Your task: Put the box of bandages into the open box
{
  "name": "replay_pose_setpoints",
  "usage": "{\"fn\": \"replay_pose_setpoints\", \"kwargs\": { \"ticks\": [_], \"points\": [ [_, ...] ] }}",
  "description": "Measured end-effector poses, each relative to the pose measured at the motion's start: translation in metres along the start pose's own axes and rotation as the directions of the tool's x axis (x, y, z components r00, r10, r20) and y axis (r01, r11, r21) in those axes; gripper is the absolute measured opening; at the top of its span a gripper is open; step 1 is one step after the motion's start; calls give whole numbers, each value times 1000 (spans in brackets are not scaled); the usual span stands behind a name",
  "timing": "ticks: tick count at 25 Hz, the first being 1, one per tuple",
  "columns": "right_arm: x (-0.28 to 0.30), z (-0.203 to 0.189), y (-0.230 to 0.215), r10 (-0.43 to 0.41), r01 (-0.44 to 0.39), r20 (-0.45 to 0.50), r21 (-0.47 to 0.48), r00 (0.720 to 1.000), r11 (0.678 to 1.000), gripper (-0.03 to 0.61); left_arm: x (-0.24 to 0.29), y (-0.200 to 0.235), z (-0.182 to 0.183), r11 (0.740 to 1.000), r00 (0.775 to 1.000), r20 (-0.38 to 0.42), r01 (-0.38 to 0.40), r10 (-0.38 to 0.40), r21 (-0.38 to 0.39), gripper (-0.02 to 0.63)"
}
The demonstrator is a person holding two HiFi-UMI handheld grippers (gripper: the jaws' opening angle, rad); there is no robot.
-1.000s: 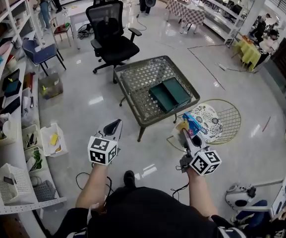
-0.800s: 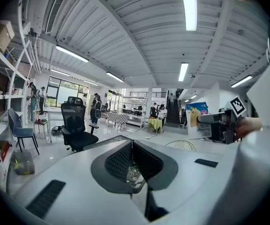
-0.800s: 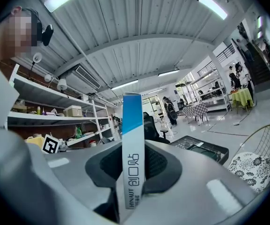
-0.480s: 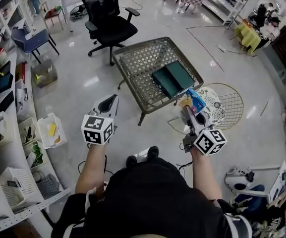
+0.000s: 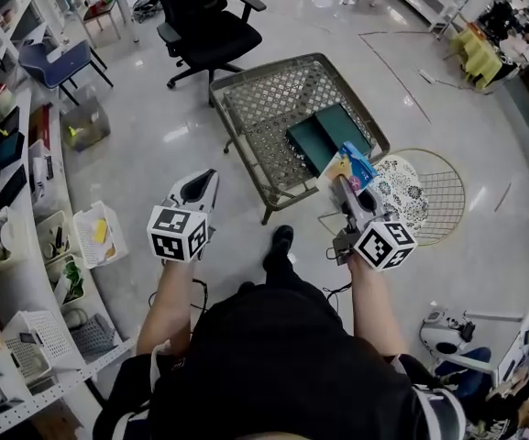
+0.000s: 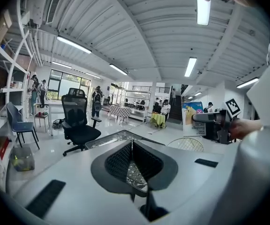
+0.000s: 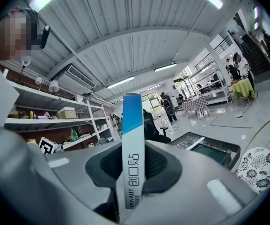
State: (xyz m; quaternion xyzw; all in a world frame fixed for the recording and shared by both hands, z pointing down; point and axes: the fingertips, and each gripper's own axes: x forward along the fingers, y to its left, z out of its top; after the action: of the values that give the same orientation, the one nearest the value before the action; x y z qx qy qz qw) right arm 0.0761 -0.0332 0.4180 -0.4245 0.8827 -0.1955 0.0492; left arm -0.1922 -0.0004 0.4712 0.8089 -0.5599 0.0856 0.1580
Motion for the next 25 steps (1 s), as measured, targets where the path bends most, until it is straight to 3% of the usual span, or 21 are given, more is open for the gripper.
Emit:
{"fn": "replay_pose_setpoints", "kwargs": {
  "ticks": [15, 25],
  "points": [
    [128, 57, -169, 23, -25, 18, 87, 1000, 996, 86, 194, 3, 84, 998, 996, -90, 22, -17, 60, 14],
    [166, 52, -205, 57, -51, -39, 133, 998, 990, 86, 247, -2, 91, 996, 989, -144, 23, -11, 81, 14]
  ]
}}
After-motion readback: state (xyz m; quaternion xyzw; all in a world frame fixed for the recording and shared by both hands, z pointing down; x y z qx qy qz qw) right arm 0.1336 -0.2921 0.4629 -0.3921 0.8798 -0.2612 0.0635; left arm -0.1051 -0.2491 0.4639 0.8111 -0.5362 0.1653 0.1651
